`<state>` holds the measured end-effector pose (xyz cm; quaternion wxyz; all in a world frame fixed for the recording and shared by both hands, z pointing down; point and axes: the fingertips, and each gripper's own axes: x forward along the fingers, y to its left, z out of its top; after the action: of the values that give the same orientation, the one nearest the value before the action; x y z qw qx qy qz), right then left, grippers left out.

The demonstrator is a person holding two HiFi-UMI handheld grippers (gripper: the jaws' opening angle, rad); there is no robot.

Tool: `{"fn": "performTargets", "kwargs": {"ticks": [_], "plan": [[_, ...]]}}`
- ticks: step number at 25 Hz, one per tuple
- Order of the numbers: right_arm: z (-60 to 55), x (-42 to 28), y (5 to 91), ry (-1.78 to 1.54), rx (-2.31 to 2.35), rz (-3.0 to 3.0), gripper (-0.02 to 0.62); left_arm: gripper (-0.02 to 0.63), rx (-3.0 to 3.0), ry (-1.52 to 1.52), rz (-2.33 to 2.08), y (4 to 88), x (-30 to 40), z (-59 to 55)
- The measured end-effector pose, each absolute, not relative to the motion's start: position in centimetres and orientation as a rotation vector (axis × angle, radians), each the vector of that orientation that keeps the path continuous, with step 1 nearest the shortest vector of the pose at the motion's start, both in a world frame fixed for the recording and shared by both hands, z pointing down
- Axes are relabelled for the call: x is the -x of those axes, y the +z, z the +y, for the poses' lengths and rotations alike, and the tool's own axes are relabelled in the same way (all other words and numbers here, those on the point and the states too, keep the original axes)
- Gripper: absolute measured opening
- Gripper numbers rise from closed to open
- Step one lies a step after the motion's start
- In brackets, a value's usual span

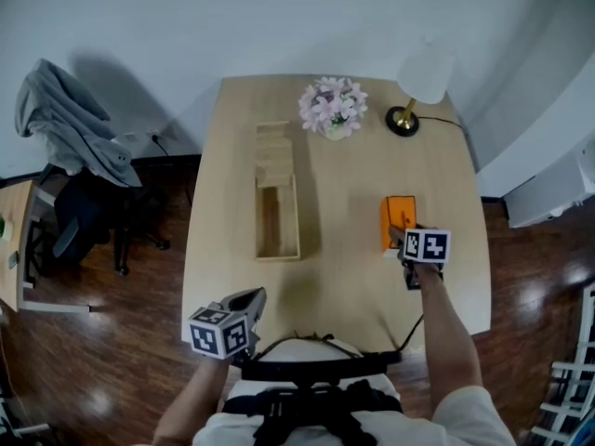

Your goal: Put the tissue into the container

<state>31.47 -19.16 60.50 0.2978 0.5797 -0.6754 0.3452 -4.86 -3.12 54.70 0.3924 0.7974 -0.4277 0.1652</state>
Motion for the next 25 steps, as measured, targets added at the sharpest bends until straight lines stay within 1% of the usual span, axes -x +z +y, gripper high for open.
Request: {"fn": "performTargets", "kwargs": {"ticks": [10,18,25], "plan": [[-17.8,-28.3,57.1,0.886,-1.581,-1.847,0.319,-0.005,-2.06,0.401,-1.067,54.3,5.8,-3.1],[-18.3,-24.3,55.5,0.863,-1.576,-1.883,0.308,-0.005,-2.083,0.395,-1.036,54.1,7.5,-3.5],[-18.7,-19.7,54.8,0.931,-1.586,-1.963,0.291,-0.005,-2.099,0.398,-1.018,54.3,9.5,-3.6]]}}
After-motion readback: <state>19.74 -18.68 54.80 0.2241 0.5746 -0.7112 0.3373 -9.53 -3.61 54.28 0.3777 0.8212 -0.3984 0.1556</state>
